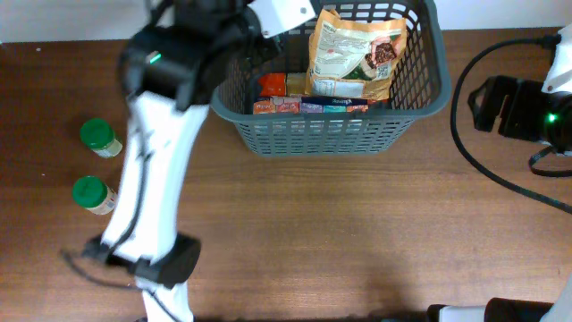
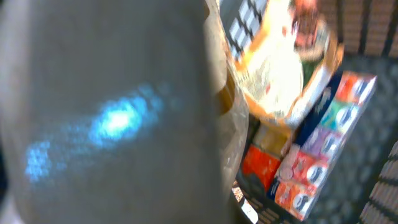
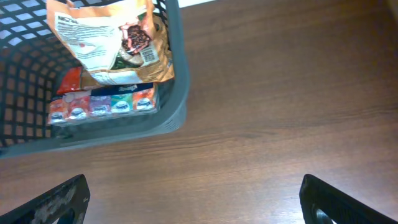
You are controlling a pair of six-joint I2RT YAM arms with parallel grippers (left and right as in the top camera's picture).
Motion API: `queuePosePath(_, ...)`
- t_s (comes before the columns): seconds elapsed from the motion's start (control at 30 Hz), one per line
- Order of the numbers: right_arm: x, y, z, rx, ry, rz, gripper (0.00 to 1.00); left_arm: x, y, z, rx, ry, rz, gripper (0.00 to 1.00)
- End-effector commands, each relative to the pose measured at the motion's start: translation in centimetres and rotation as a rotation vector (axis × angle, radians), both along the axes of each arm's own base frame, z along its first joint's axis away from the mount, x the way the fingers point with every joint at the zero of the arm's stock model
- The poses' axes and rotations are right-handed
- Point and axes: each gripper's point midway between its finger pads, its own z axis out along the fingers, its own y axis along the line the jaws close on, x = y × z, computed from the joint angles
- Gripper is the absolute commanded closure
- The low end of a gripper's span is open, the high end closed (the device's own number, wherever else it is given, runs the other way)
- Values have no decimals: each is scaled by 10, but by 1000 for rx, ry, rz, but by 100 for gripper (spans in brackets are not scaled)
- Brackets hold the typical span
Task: Pack container
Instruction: 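Lift the foil bag into the basket and release it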
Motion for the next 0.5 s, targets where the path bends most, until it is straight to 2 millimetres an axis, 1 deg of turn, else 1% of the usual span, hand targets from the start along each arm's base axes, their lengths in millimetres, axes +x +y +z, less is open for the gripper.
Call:
queuePosePath(0.0,-1,6,-1,43,3,16,1,45,2,-76,155,81,37,98)
queuePosePath(0.07,-1,7,-1,46,2,19,1,61,3,-110,216,117,57,98)
queuePosePath(0.17,-1,7,-1,48,2,21,1,78,9,-157,295,176,101,98)
queuePosePath(0.23,-1,7,-1,48,2,21,1,85,21,-181,369,202,156,98)
queuePosePath(0.3,-1,7,-1,47,2,21,1,91,30,-194,398,213,222,98)
queuePosePath(0.33,-1,7,-1,47,2,21,1,93,32,-197,396,214,248,94)
queuePosePath(0.37,-1,7,-1,47,2,21,1,95,32,-196,384,211,267,81)
queuePosePath(0.4,-1,7,-1,47,2,21,1,96,32,-195,367,208,280,43)
queuePosePath(0.43,-1,7,-1,47,2,21,1,97,32,-192,348,201,301,1)
queuePosePath(0.47,-1,7,-1,47,2,21,1,97,33,-185,331,192,318,1)
